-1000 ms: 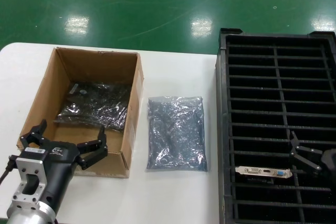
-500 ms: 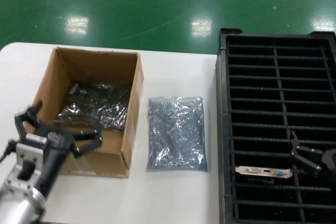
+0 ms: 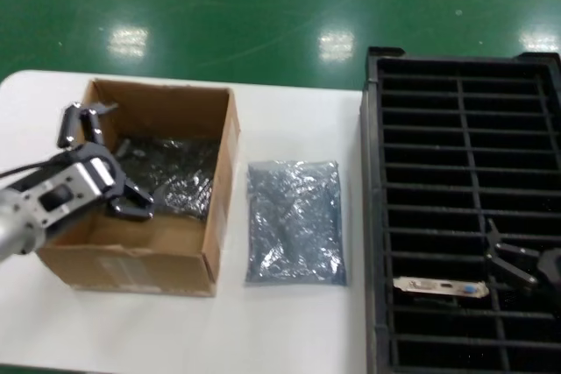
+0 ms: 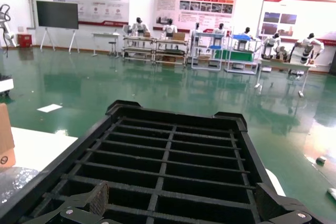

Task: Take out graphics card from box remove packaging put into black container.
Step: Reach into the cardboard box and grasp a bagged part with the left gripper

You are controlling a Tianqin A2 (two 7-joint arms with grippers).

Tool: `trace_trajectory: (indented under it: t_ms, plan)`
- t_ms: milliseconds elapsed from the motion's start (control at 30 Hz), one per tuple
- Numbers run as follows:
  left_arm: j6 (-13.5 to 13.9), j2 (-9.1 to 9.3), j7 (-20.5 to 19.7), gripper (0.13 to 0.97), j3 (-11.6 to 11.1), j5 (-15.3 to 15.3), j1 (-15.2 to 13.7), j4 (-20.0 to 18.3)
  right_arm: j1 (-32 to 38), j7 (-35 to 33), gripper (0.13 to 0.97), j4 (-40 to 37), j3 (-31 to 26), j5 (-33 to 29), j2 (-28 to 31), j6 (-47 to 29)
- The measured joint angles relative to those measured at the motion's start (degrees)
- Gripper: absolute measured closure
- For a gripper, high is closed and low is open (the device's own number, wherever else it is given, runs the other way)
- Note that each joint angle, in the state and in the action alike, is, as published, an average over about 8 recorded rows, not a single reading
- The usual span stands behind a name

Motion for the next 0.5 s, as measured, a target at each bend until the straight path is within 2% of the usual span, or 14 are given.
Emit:
trace_trajectory:
  t_ms: [100, 233, 400, 500]
  plan:
    - [4.4, -0.59, 1.5, 0.132, 4.6, 3.6, -6.5, 6.9, 0.0, 0.0, 0.129, 0.0, 0.0, 0.0, 0.0, 0.0]
    - [7.6, 0.94, 5.7, 0.132, 9.6, 7.7, -14.6, 16.9, 0.0, 0.0, 0.129, 0.0, 0.0, 0.0, 0.0, 0.0]
    - [7.5, 4.68, 13.0, 0.132, 13.7, 11.0, -22.8, 29.6, 0.0, 0.0, 0.129, 0.0, 0.0, 0.0, 0.0, 0.0]
    - [6.9, 6.93, 17.1, 0.132, 15.4, 12.3, -26.3, 35.8, 0.0, 0.0, 0.129, 0.0, 0.0, 0.0, 0.0, 0.0]
